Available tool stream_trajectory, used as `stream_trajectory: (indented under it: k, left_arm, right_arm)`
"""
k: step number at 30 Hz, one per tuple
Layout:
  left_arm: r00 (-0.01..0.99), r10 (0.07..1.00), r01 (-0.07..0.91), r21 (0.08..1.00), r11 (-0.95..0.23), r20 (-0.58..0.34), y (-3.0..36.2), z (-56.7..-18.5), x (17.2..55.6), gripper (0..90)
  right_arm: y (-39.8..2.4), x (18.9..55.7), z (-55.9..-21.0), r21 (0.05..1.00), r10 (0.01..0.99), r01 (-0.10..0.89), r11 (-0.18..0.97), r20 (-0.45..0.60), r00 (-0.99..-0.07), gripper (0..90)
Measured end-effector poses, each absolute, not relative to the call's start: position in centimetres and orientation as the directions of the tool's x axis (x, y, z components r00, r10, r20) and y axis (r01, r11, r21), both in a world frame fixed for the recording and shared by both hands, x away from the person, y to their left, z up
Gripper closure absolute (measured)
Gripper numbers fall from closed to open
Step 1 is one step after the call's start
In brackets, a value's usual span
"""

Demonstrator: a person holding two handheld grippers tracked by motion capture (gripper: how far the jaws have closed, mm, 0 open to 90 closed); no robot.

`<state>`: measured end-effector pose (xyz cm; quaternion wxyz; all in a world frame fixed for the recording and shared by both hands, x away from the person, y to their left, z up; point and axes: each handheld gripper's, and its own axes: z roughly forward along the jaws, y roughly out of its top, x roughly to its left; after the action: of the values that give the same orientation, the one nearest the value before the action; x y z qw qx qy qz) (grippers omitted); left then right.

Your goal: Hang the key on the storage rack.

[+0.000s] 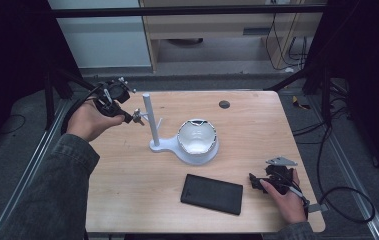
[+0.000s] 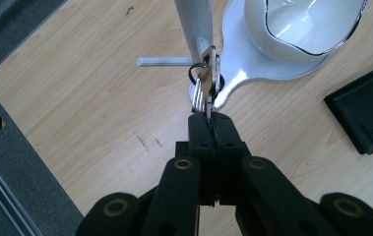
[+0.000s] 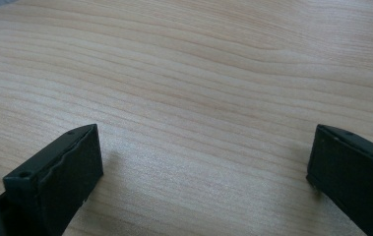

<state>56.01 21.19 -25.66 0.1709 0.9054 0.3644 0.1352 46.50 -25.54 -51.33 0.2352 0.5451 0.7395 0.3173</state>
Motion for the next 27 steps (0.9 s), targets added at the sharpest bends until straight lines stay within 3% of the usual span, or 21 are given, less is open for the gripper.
stream_trajectory:
  k: [9,15,19,27]
  left_arm:
    - [0.697,0.704,0.619,0.383,-0.686,0.136,21.2,-26.0,56.2,88.7]
    - [0.687,0.715,0.615,0.419,-0.668,0.132,21.2,-26.9,56.3,87.9]
    - [0.681,0.719,0.587,0.484,-0.649,0.139,22.0,-27.2,55.6,80.9]
    - [0.674,0.709,0.492,0.590,-0.641,0.208,23.4,-28.7,52.7,56.8]
  right_arm:
    - [-25.5,46.5,-51.3,0.724,0.954,0.657,0.210,-0.006,-0.299,0.3]
    - [-25.5,46.5,-51.3,0.722,0.954,0.658,0.214,-0.008,-0.301,0.3]
    - [-25.5,46.5,-51.3,0.722,0.953,0.658,0.214,-0.008,-0.302,0.3]
    - [-25.5,46.5,-51.3,0.722,0.953,0.658,0.213,-0.007,-0.302,0.3]
